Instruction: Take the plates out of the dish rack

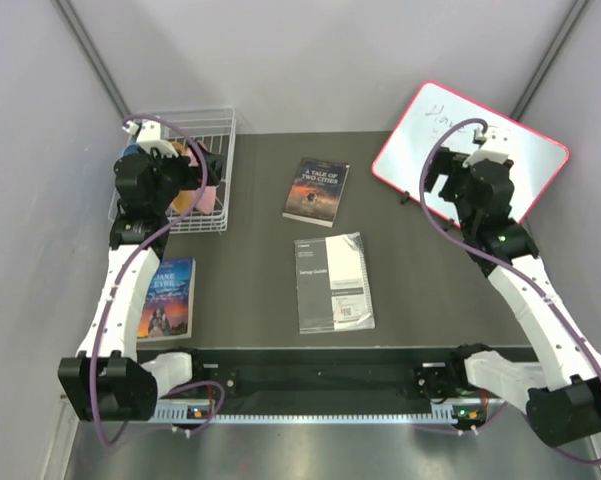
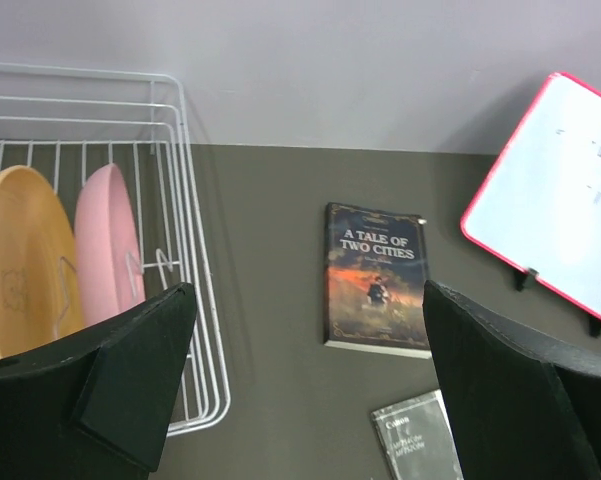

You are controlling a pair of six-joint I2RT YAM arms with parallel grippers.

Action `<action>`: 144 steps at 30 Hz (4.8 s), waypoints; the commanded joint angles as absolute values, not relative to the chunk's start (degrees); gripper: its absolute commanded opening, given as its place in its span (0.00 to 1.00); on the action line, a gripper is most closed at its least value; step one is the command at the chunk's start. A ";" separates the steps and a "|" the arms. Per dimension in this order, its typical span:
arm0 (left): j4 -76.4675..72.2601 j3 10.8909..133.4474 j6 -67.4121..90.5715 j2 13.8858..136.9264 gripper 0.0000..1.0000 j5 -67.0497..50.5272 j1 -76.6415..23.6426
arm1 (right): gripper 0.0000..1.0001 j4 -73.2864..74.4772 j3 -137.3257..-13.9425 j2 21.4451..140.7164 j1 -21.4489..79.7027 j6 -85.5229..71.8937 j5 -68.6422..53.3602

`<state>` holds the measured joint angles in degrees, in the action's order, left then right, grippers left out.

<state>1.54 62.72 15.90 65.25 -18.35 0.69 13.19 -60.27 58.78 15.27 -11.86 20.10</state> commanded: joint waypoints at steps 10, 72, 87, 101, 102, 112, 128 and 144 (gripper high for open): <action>-9.76 63.54 13.90 76.19 0.89 -8.11 0.53 | 1.00 7.47 -68.72 75.49 14.94 -9.76 15.30; -12.92 65.65 1.66 90.36 0.93 16.18 -7.56 | 1.00 10.63 -71.10 87.63 13.71 -14.76 11.69; -12.22 66.36 -3.24 94.04 0.63 24.69 -7.91 | 1.00 11.60 -72.86 90.44 13.71 -15.03 10.72; -26.24 63.99 -15.87 90.53 0.00 41.98 -15.63 | 1.00 12.30 -73.30 91.41 13.80 -15.99 9.67; -28.28 63.72 -17.65 90.35 0.00 43.66 -16.34 | 1.00 12.48 -73.30 91.41 13.71 -16.08 9.58; -52.66 63.98 -40.09 90.27 0.00 59.16 -20.39 | 1.00 11.78 -70.94 88.07 13.71 -17.84 5.37; -3.68 68.23 23.19 79.10 0.00 -3.30 -21.53 | 0.96 -4.30 -52.92 69.36 14.94 -26.98 -17.39; -13.09 60.47 30.85 81.65 0.00 -8.70 -29.88 | 0.84 -8.79 -47.02 71.27 18.54 -28.48 -15.39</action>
<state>-6.44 58.98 28.99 82.04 -6.83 -28.47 -6.13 -46.76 69.14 17.74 -28.75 -17.19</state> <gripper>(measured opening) 0.169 0.912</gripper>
